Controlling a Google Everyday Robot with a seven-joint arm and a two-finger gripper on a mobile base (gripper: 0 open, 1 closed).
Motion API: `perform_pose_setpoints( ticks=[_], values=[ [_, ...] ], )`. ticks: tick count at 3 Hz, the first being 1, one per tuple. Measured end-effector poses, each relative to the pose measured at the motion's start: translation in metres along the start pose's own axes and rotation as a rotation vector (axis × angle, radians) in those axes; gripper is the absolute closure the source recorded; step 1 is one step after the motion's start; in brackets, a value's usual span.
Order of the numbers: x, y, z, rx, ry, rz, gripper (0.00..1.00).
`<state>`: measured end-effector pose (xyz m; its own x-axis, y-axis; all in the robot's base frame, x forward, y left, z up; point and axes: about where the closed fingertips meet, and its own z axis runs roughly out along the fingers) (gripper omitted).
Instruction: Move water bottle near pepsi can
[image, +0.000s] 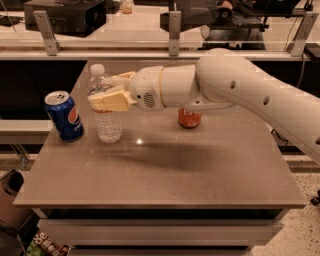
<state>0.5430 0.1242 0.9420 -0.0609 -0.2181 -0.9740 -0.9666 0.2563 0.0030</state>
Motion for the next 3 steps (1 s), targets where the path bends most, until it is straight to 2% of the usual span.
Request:
perform_pose_setpoints(
  ticks=[1, 2, 3],
  values=[
    [-0.0012, 0.0019, 0.0016, -0.004, 0.000, -0.003, 0.12],
    [-0.0021, 0.0035, 0.0029, -0.006, 0.001, -0.005, 0.00],
    [-0.0022, 0.0035, 0.0029, -0.007, 0.001, -0.005, 0.00]
  ],
)
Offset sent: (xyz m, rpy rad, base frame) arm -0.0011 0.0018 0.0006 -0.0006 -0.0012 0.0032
